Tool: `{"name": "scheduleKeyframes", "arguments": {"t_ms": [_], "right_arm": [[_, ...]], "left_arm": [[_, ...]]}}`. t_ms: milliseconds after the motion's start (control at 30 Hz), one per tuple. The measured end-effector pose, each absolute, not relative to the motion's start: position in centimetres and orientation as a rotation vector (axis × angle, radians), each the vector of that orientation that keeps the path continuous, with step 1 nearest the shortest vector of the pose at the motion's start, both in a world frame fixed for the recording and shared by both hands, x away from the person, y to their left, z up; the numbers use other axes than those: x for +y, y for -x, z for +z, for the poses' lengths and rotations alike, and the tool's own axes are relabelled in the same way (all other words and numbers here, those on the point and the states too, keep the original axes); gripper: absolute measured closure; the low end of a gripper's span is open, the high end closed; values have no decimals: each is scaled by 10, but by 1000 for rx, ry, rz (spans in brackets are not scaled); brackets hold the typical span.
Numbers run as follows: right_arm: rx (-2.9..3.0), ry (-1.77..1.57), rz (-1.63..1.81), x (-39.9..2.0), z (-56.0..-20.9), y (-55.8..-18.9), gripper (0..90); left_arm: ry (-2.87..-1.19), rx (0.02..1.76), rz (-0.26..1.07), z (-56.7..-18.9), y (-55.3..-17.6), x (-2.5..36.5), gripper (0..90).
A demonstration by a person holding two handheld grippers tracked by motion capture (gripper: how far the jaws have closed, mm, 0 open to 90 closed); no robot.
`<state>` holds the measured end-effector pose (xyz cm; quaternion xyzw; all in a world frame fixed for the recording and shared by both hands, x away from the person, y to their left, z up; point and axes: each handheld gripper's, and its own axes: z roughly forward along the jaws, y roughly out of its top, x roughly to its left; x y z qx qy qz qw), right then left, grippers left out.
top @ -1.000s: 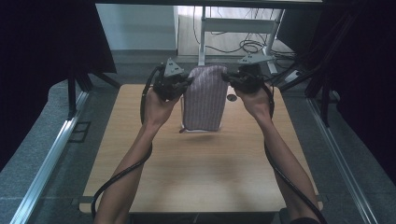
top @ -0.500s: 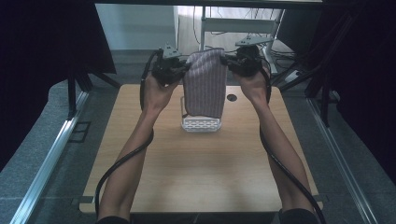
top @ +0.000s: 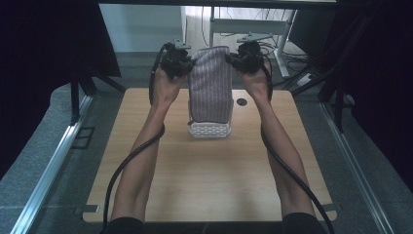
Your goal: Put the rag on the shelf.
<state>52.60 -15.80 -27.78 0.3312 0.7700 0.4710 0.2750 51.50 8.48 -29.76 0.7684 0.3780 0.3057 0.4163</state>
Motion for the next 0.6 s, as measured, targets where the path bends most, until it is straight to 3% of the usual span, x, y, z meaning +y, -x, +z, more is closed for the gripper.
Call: {"name": "scheduleKeyframes", "arguments": {"t_ms": [433,533,600], "right_arm": [[2110,-987,1189,-155,-319,-558,829],[2130,-1002,1161,-154,-330,-561,807],[2150,-1022,1149,-154,-336,-564,748]], "left_arm": [[-2037,1017,796,-344,-546,71,760],[-2065,1039,783,-352,-548,70,746],[-2082,1077,767,-356,-550,69,683]]}}
